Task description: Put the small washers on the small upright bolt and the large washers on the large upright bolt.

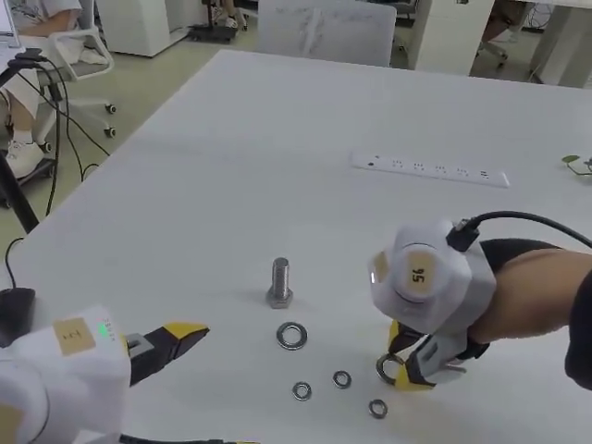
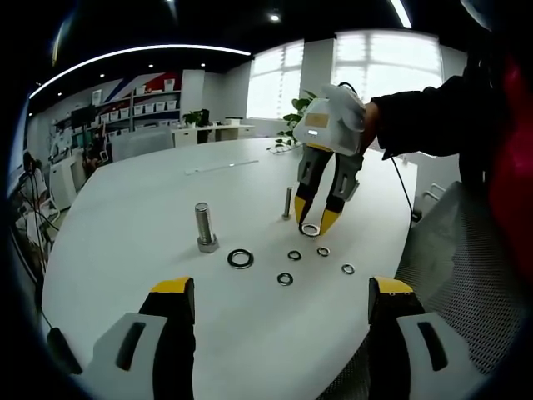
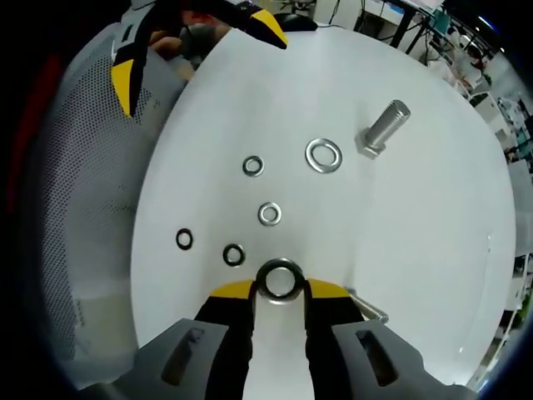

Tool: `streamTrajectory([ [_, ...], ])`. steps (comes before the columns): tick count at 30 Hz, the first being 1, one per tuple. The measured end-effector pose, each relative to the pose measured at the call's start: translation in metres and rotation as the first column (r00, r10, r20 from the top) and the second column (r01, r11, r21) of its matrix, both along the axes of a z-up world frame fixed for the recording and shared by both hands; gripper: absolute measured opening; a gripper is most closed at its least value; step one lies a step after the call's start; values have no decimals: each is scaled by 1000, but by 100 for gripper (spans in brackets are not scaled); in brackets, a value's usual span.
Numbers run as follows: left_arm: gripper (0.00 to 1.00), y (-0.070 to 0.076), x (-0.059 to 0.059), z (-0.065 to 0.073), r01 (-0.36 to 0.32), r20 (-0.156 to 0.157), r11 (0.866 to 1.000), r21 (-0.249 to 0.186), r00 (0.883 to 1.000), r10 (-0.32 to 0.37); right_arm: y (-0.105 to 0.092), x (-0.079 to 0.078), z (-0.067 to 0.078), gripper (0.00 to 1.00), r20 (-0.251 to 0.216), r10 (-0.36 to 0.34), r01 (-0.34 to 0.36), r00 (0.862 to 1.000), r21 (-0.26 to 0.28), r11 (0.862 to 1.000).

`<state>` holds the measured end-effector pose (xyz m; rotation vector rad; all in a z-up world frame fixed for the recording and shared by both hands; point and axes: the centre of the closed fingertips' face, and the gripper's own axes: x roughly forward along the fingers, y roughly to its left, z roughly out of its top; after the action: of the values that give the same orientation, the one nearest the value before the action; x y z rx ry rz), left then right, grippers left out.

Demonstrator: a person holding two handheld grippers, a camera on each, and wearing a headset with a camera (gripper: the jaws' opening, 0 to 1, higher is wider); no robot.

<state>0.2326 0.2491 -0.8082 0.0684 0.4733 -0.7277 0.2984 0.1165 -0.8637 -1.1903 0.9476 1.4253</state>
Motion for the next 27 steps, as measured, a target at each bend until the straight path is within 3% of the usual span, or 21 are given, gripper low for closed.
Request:
streamTrajectory([
  [27, 85, 2, 3, 4, -13, 16, 1000, -9, 1000, 13, 20, 0, 48, 24, 58, 54, -56, 997, 38, 998],
])
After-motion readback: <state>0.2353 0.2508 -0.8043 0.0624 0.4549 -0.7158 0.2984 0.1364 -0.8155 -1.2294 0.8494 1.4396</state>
